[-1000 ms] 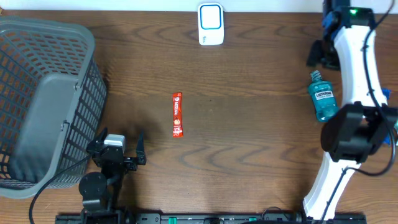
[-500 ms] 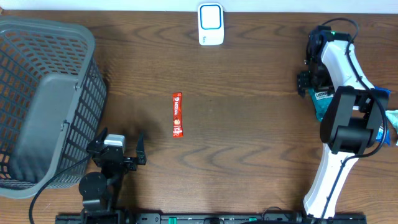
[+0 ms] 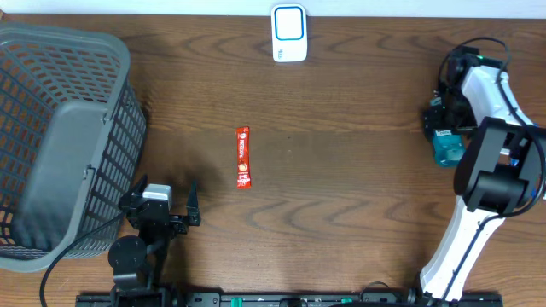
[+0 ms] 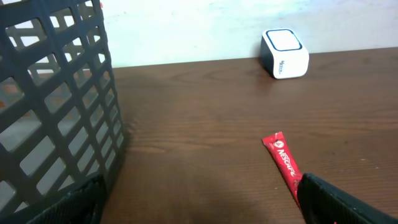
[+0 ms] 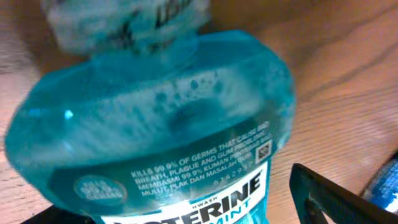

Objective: Scan the item barcode
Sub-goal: 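Carry the Listerine bottle to the right table edge and lower it, then open the right gripper and lift away from the bottle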

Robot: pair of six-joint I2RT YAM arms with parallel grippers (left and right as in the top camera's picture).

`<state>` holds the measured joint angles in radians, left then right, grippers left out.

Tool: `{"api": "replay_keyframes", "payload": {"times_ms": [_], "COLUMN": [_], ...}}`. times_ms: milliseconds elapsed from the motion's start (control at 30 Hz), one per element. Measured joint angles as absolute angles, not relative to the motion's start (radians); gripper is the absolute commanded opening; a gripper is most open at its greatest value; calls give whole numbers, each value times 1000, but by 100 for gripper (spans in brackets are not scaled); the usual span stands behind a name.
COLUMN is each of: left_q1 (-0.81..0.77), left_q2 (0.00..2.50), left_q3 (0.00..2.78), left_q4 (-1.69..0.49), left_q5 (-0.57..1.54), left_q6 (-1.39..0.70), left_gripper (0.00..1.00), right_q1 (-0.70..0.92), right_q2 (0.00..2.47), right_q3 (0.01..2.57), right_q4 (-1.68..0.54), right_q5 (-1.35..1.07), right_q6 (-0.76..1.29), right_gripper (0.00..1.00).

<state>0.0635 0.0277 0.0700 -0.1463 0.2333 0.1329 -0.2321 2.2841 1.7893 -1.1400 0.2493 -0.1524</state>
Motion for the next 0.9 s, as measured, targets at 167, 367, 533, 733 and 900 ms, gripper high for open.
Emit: {"api": "replay_keyframes", "payload": {"times_ms": [167,367,533,733,900], "left_q1": [64,64,64,64,64], "left_q2": [28,28,28,28,28], "left_q3": [70,70,70,70,70], "left_q4": [-146,-146,-146,-146,-146], "left_q5": [233,233,233,233,233], "left_q6": [133,133,133,133,133], "left_gripper": [98,98,98,98,98], "right_q1": [-273,-297,-319,-375,-461], "right_q2": [2278,2243,2238,2238,2238], "right_q3": [1765,1707,1700,1700,1700], "right_q4": [-1105,-1026,-995,-949,-915], "right_q5": [178,168,166,161,159], "right_q6": [-192,-192,-167,-150,-142], "right_gripper": [59,42,41,47,46]}}
